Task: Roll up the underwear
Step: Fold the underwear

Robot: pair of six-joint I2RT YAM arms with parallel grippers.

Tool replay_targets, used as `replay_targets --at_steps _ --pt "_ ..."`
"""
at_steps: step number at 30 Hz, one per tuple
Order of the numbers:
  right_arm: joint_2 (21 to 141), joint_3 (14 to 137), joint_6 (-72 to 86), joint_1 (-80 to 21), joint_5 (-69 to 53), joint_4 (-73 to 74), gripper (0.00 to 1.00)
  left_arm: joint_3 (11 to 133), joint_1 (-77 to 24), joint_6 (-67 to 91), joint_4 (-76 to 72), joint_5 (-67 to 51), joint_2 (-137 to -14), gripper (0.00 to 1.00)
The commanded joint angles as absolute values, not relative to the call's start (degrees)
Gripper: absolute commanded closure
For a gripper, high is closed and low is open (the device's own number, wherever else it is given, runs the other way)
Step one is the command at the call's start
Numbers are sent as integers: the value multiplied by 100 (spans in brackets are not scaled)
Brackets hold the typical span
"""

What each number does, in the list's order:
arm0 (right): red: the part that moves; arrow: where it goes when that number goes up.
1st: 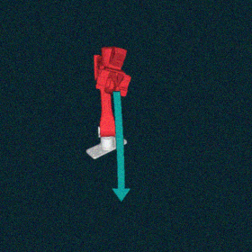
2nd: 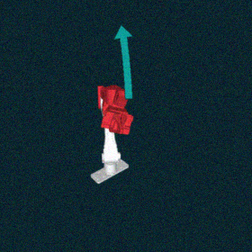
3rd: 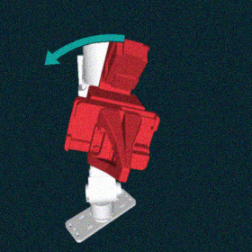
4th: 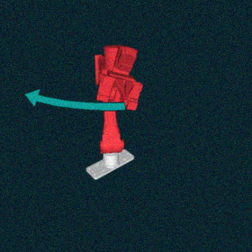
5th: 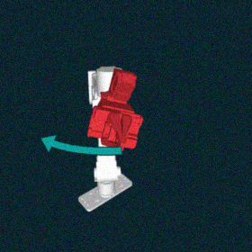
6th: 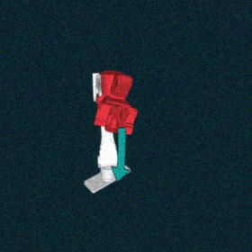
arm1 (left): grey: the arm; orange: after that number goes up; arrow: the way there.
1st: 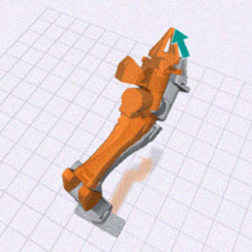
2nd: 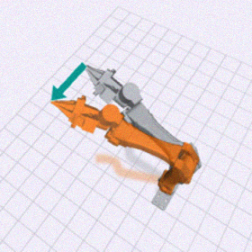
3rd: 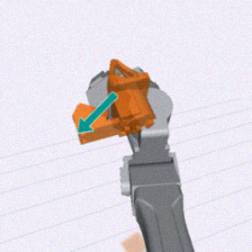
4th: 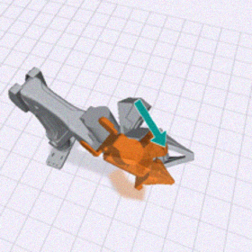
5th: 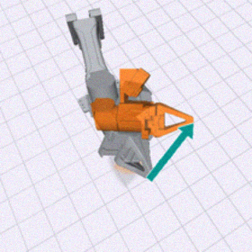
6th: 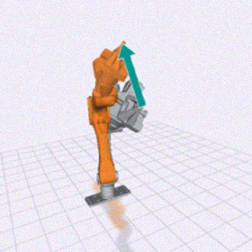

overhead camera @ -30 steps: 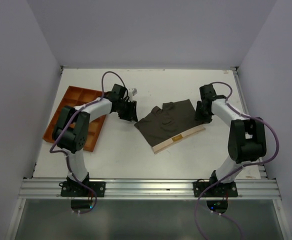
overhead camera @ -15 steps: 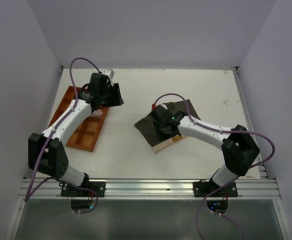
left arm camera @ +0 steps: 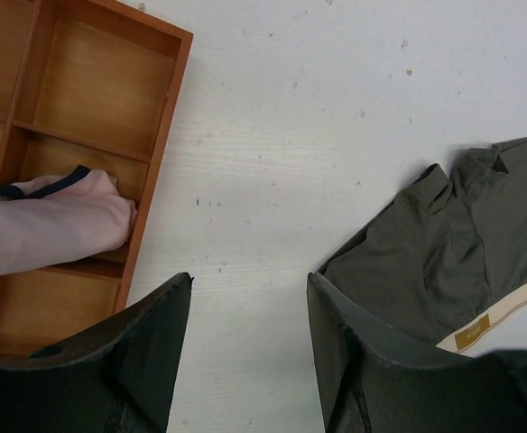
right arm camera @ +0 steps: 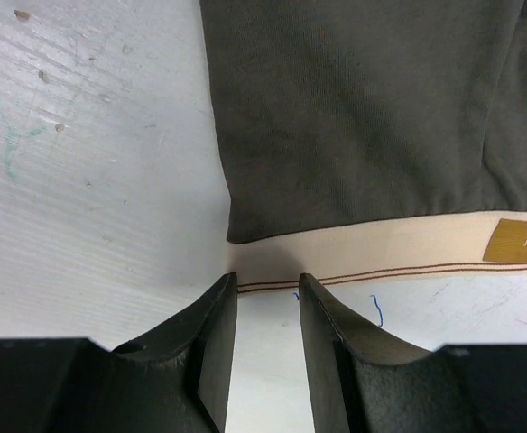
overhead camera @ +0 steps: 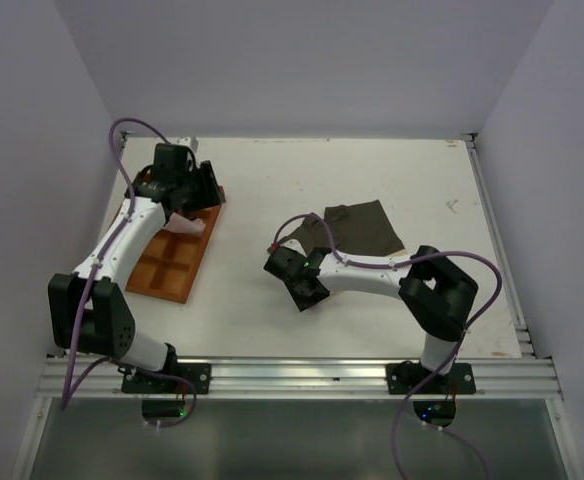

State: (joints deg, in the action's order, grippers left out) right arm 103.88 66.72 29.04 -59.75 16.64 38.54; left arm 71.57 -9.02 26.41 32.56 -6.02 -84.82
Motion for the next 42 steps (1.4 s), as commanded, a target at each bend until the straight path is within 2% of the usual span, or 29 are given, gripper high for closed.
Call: replay_targets --at_steps 1,13,28,32,34,42 --pt "10459 6838 3050 -6003 1899 3850 62 7251 -870 2672 3278 -826 -8543 42" --pt "9949 6891 3024 -6056 1969 3981 62 7383 -861 2654 3243 -870 -8701 41" --pt "10222 6364 2988 -6179 1582 3297 62 7330 -861 2707 3226 -1055 -8648 41" --pt "10573 6512 3138 -6179 1898 3735 63 7286 -861 2725 3217 -1081 -8640 41" --pt "10679 6513 3173 -6179 2030 3866 66 7260 -861 2725 3208 -1099 -8622 41" --pt "9933 6030 3463 -6231 2039 3964 93 6681 -888 3049 3191 -1362 -8394 44"
